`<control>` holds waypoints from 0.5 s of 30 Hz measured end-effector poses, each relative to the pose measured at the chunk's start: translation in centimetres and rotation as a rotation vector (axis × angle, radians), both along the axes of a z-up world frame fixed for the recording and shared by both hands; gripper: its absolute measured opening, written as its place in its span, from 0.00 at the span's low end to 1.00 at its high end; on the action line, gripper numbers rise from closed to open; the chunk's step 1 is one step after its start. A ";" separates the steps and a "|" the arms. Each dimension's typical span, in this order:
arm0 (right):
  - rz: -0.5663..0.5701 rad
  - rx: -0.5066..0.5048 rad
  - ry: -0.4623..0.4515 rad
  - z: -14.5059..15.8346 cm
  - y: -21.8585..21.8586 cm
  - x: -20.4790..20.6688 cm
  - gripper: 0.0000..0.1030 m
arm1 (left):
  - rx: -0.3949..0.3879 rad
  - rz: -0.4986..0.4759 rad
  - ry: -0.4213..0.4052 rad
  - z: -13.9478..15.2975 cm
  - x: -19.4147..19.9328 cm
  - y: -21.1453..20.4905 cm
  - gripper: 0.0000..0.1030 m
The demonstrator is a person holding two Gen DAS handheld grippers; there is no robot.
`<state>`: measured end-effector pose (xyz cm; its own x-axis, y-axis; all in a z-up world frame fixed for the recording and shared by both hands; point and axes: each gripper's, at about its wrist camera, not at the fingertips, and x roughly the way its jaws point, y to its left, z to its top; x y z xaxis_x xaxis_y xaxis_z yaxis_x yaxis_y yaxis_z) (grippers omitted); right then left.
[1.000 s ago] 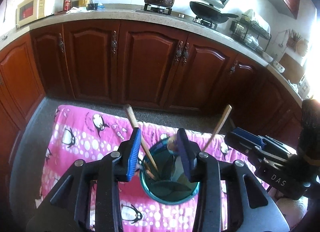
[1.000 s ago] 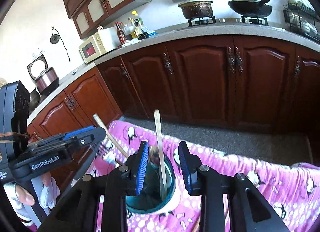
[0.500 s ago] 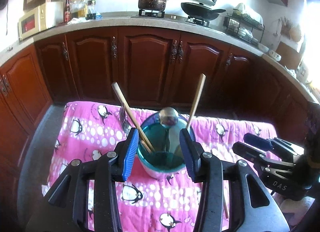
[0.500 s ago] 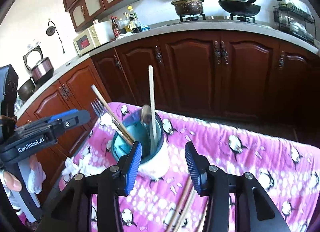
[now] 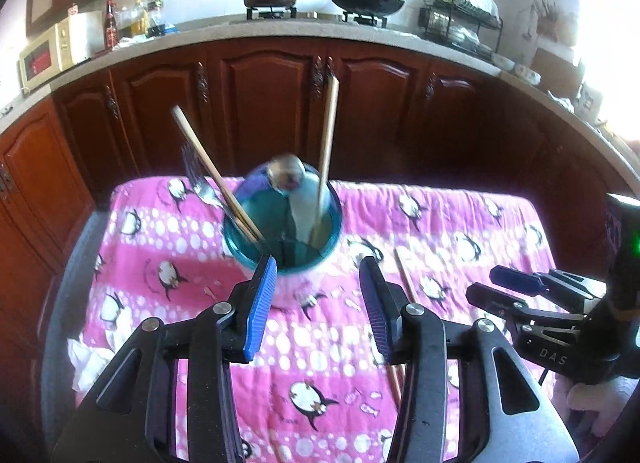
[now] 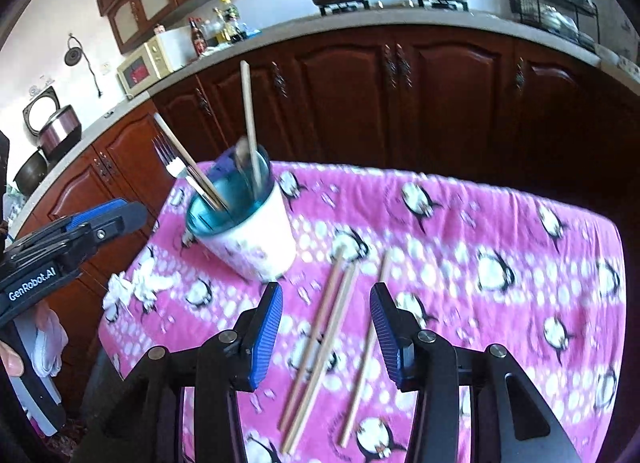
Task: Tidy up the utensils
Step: 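Move both open grippers back toward the remaining chopsticks on the cloth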
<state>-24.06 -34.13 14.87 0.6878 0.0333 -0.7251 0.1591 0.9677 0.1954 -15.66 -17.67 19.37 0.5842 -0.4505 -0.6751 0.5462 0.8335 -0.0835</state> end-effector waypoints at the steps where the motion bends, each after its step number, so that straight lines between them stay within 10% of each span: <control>1: -0.004 0.000 0.009 -0.4 -0.1 -0.2 0.42 | 0.004 -0.006 0.008 -0.4 -0.2 -0.1 0.41; 15: -0.043 0.067 0.177 -8.8 -2.4 0.9 0.37 | 0.087 -0.062 0.216 -8.9 -0.3 -3.3 0.41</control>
<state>-23.16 -36.49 6.10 0.5518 0.0586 -0.8319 0.2380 0.9450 0.2245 -15.99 -20.94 10.46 0.3947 -0.4157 -0.8194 0.5737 0.8081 -0.1335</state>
